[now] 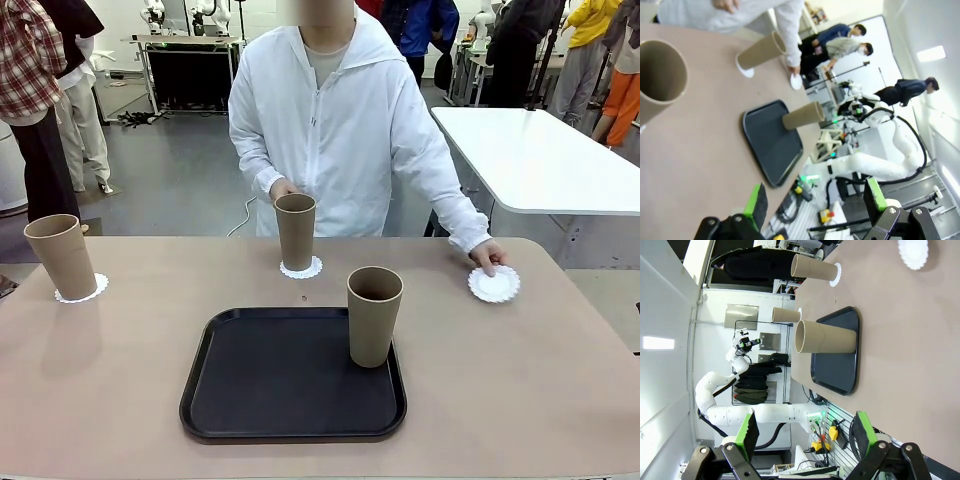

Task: Place coasters on the table and set cups on them.
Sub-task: Take one Reusable plastic cup from the Flat Tray and place it on a coaster set by the human.

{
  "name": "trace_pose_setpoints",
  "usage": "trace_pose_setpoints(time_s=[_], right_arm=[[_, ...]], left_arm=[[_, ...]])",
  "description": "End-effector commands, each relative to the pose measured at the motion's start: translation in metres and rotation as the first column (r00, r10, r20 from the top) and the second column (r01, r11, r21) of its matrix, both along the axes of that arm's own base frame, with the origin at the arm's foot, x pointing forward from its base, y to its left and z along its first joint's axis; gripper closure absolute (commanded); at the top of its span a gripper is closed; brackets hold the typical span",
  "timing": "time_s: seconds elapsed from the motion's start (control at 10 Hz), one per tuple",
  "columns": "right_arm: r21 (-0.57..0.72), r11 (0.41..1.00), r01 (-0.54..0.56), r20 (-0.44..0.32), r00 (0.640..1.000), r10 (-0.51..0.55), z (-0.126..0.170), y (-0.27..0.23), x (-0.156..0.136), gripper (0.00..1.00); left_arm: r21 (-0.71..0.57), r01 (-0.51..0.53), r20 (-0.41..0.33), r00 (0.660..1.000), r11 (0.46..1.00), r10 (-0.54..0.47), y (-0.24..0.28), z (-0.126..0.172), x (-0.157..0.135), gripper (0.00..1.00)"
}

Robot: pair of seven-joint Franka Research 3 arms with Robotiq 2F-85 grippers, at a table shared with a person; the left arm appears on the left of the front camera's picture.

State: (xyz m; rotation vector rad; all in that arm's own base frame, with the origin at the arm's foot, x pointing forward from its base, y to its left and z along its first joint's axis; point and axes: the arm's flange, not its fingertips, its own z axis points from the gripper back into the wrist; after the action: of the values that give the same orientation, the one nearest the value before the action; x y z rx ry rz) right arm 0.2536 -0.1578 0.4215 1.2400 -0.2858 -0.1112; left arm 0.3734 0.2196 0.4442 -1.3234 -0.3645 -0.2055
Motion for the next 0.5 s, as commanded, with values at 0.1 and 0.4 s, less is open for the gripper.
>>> trace_pose_setpoints(time_s=[0.1, 0.4], right_arm=[[0.013, 1.0, -0.001, 0.007, 1.0, 0.0, 0.0012, -0.0001, 0.0002, 0.0], [0.013, 1.0, -0.001, 0.007, 1.0, 0.0, 0.0012, -0.0001, 0.0002, 0.0]], left_arm=[[-0.001, -0.008, -0.009, 1.0, 1.0, 0.008, 0.0, -0.0001, -0.0013, 0.0], [-0.001, -0.008, -0.009, 1.0, 1.0, 0.008, 0.0, -0.0001, -0.0013, 0.0]])
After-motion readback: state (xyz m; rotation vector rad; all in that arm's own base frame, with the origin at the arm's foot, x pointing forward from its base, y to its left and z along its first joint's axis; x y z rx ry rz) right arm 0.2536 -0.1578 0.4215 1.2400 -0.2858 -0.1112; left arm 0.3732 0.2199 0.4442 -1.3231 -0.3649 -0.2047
